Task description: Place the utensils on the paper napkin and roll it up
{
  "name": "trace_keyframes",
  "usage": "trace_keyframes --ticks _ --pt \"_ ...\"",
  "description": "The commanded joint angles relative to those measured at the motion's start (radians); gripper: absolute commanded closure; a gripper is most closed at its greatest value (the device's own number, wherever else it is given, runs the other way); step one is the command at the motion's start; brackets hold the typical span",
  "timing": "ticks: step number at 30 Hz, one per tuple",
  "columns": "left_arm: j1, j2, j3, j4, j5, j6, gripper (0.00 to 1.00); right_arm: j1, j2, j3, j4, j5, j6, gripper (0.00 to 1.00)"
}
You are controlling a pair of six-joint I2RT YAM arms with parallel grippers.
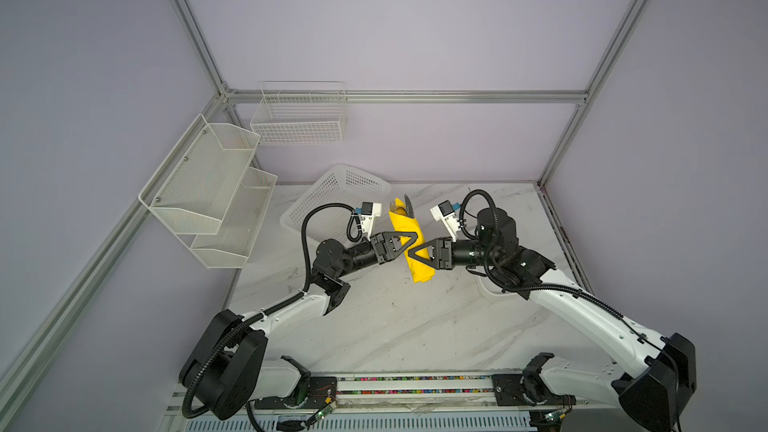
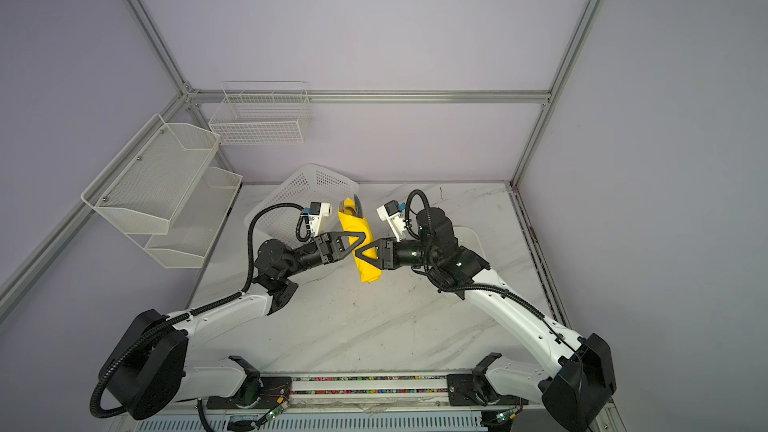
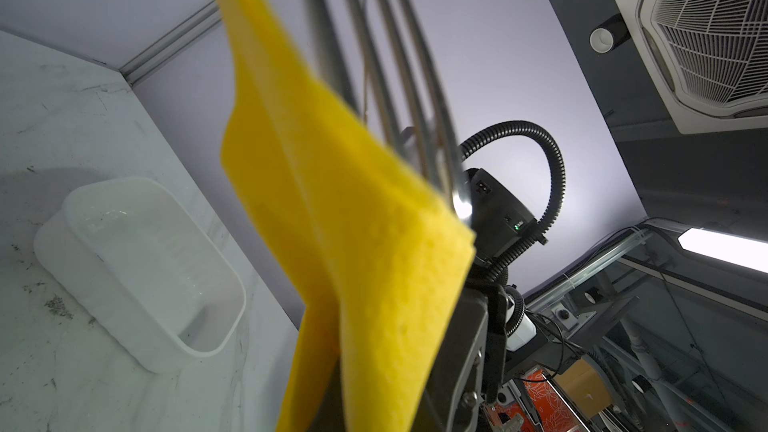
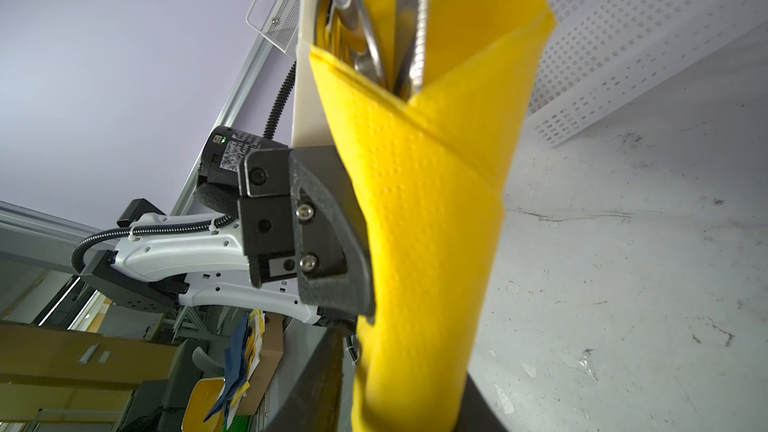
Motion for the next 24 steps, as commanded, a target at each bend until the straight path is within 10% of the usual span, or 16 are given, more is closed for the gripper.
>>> trace_keyframes --ticks 1,17,24 --pt "0.004 -0.021 0.108 0.085 0.019 -0.007 0.89 -0.002 0.003 -0.014 0.056 -0.058 -0.005 0.66" --pt "0.004 -0.014 0.105 0.068 0.006 0.013 0.86 -0.012 -0.026 -0.031 0.107 -0.110 0.030 0.86" --pt "0.005 -0.023 0.083 -0.004 -0.012 0.054 0.67 -0.012 -0.047 -0.043 0.137 -0.082 0.044 0.89"
